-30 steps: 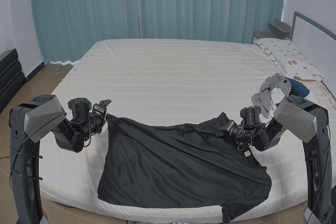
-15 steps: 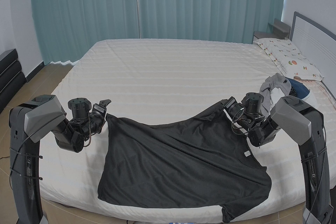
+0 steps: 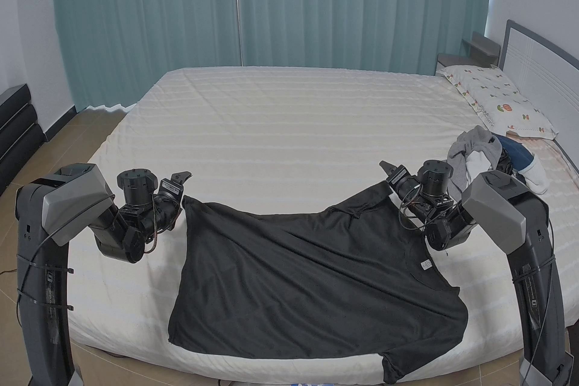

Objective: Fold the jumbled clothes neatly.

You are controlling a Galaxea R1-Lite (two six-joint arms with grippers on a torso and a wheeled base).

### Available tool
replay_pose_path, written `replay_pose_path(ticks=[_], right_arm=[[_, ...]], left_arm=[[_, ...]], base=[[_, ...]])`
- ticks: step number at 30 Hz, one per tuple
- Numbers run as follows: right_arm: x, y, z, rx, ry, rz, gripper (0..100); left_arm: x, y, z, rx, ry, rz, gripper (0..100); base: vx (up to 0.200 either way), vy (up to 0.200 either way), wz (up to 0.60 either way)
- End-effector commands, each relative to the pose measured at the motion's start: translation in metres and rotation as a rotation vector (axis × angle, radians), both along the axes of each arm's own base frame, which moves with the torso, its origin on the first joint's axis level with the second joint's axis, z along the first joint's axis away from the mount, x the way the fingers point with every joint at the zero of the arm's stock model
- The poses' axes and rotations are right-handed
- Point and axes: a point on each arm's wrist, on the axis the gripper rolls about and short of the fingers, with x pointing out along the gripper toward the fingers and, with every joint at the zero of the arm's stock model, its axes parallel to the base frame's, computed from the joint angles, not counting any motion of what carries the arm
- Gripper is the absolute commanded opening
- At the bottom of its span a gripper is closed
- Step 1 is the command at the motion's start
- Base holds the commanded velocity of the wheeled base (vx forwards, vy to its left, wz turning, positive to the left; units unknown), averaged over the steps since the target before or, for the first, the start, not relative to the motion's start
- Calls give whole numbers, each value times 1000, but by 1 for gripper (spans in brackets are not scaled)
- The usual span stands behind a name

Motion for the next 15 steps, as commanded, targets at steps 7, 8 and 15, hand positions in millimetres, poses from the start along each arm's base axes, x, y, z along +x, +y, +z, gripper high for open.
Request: replay_pose_path(ticks=[7,8,15], right_arm=[[-29,-44,9,-25,98,111,100],[-27,-50,8,-26,101,99,100],[-27,-72,-23,-51,203,87,100]], left_arm=[[0,0,-1,1,1,-1,100],[0,0,-1,1,1,-1,100],[0,0,-1,1,3,-2,100]], base=[[0,0,0],[0,0,0],[0,0,0]])
